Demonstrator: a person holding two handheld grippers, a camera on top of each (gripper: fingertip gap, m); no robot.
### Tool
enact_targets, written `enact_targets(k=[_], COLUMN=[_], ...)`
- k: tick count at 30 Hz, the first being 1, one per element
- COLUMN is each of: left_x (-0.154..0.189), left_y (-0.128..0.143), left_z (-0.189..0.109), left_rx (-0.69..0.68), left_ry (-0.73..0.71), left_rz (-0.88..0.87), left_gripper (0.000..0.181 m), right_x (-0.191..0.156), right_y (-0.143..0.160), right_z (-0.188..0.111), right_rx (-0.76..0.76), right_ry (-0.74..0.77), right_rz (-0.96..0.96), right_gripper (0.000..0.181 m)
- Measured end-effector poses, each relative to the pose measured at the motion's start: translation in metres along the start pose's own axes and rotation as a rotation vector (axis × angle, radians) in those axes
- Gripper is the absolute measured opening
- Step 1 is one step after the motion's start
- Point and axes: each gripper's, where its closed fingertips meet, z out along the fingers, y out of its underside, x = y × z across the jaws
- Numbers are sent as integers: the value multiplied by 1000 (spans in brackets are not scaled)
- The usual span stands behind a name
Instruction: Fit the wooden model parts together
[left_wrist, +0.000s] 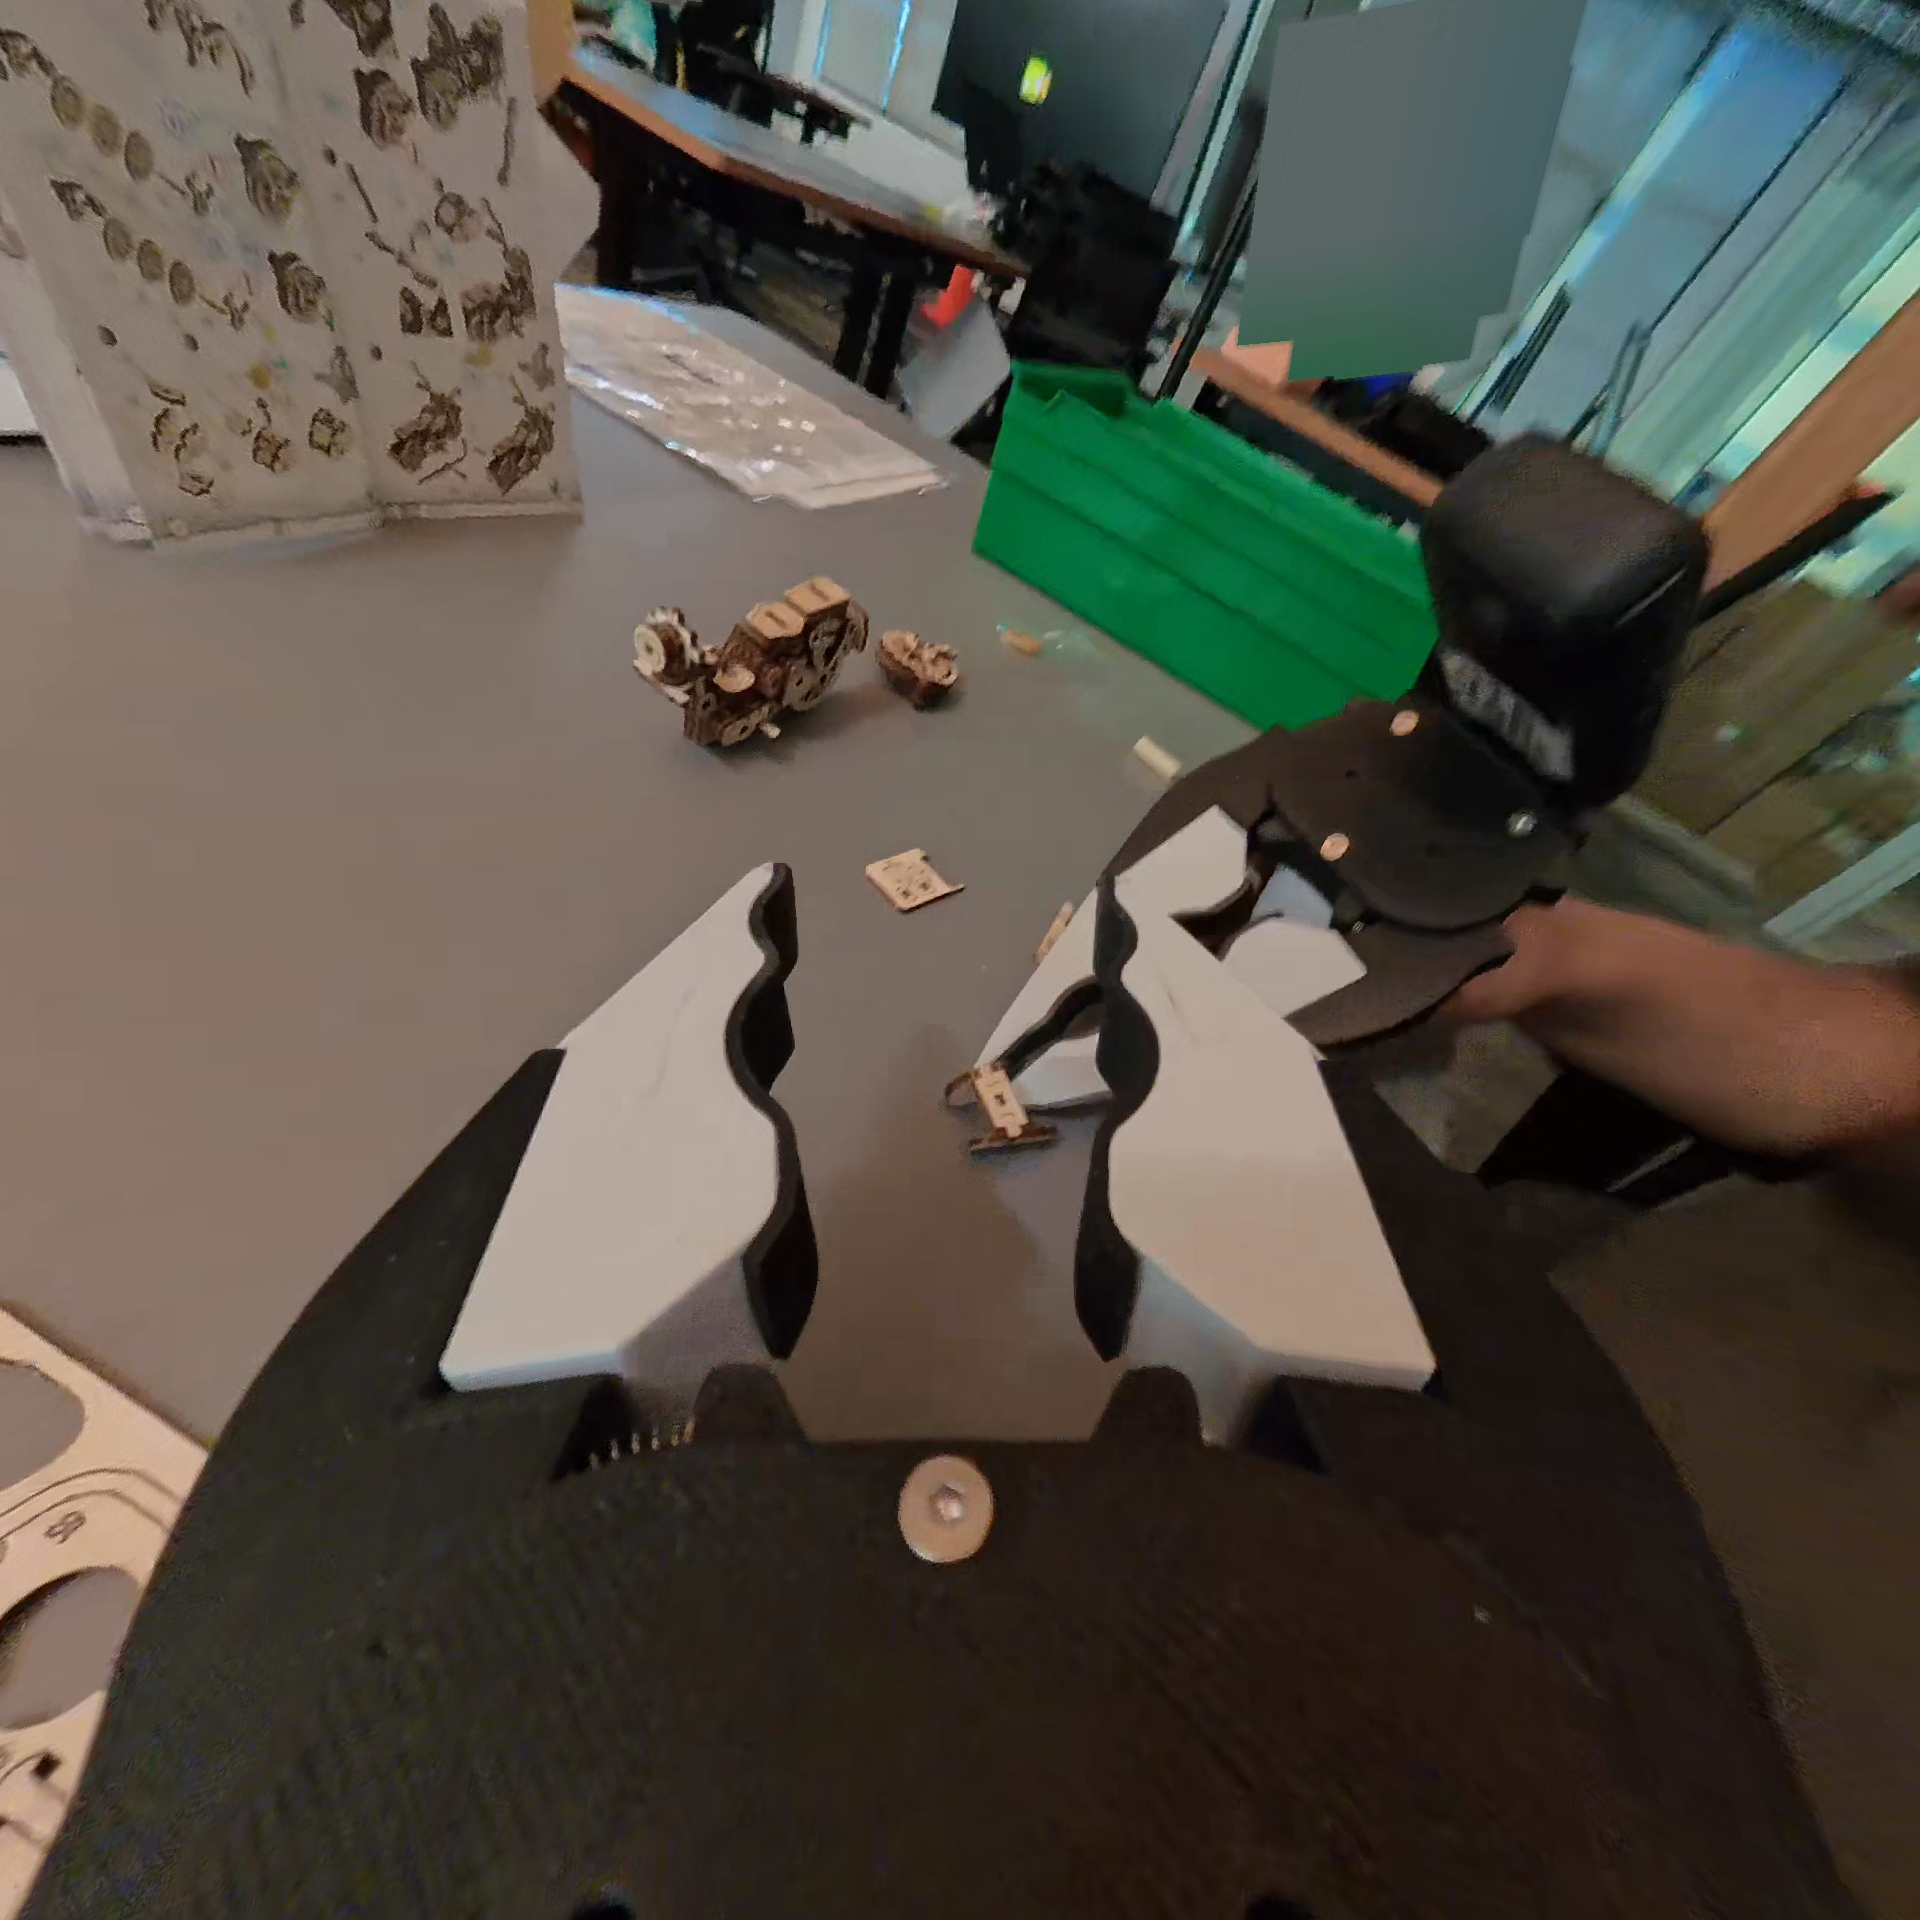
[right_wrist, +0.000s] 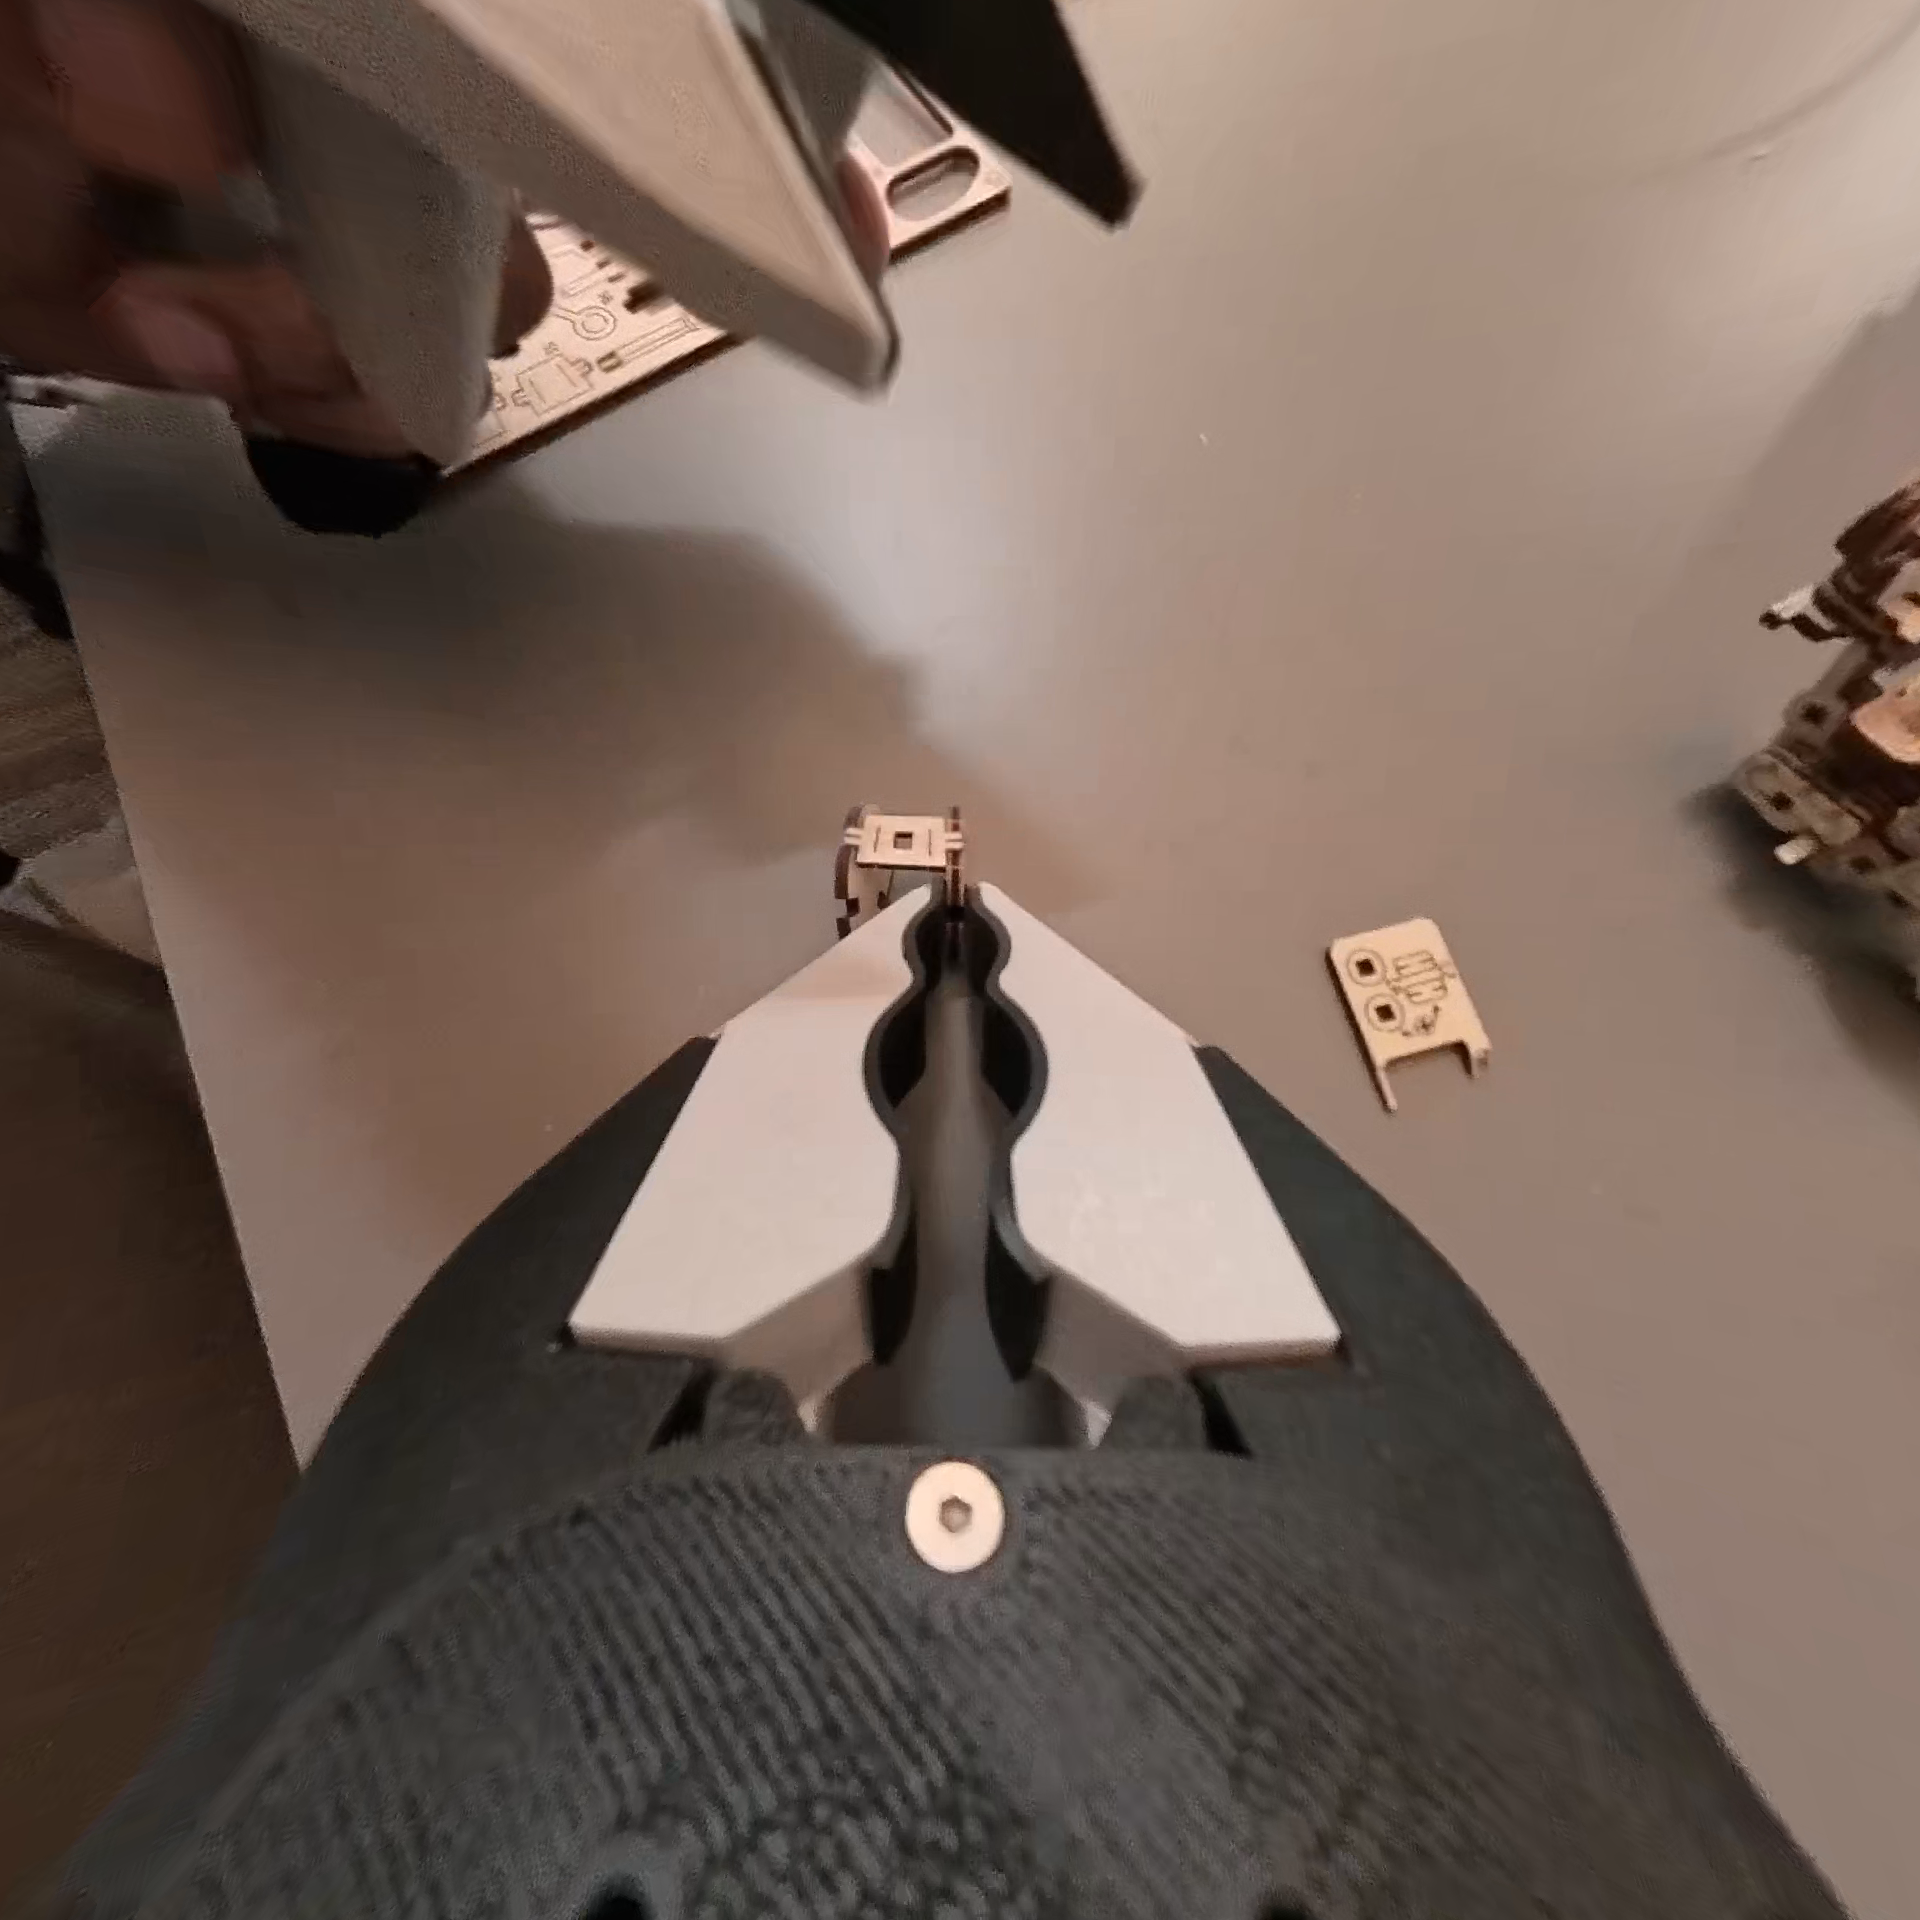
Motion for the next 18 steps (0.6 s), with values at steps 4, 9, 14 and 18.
enact_targets(k=[4, 9, 14, 18], left_x=[-3, 18, 32, 37], left_y=[15, 28, 36, 33], left_z=[-7, -6, -2, 5], left_rx=[-58, -113, -157, -144], left_ry=[-8, 102, 138, 169], left_rz=[10, -79, 5, -25], left_gripper=[51, 48, 49, 49], right_x=[0, -3, 6, 3], right_y=[-12, -25, -39, -53], right_z=[-4, -15, -30, -46], right_rx=[55, 130, 218, 341], right_ry=[-7, 9, 68, 17], right_rz=[-16, -23, 3, 80], right_gripper=[1, 1, 1, 1])
